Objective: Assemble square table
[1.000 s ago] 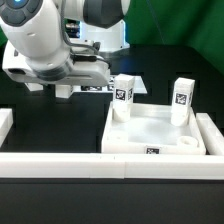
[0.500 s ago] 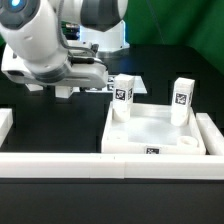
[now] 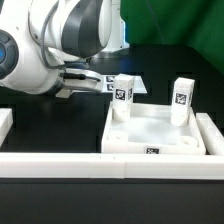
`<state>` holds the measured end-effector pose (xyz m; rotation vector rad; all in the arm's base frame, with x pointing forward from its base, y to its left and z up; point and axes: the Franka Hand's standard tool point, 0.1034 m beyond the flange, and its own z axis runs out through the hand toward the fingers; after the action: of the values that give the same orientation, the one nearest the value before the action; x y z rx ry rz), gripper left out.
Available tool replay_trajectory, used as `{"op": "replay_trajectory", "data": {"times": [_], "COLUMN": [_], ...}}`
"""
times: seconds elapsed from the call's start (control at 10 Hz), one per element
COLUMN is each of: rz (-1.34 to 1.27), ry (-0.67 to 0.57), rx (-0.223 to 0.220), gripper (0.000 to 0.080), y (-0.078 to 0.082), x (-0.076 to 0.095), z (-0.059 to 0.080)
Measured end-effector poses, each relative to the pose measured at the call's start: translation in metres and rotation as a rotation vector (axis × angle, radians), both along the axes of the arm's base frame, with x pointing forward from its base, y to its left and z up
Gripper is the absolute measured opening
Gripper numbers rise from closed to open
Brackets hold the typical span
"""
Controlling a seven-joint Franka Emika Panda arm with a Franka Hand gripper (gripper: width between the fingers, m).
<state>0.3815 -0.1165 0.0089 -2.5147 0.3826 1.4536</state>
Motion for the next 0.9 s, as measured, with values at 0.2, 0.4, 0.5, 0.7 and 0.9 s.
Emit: {"op": "replay_trajectory", "data": {"times": [0.2,0.4,0.5,0.7,0.9], "rz": [-0.001,0.0,0.0,0.0,0.0], "ry": [0.002,0.002,0.003,0.003,0.003], "rx": [0.0,0.0,0.0,0.0,0.0], "gripper": [0.0389,0.0285,0.0285,0.0285,0.0285], "y": [-0.0003,-0.0003,-0.0003,-0.0003,-0.0003], "x": [-0.0008,-0.0008,-0.0008,-0.0008,-0.0008], "z": [-0.0008,-0.0009,-0.0009,-0.0009,-0.0009]}}
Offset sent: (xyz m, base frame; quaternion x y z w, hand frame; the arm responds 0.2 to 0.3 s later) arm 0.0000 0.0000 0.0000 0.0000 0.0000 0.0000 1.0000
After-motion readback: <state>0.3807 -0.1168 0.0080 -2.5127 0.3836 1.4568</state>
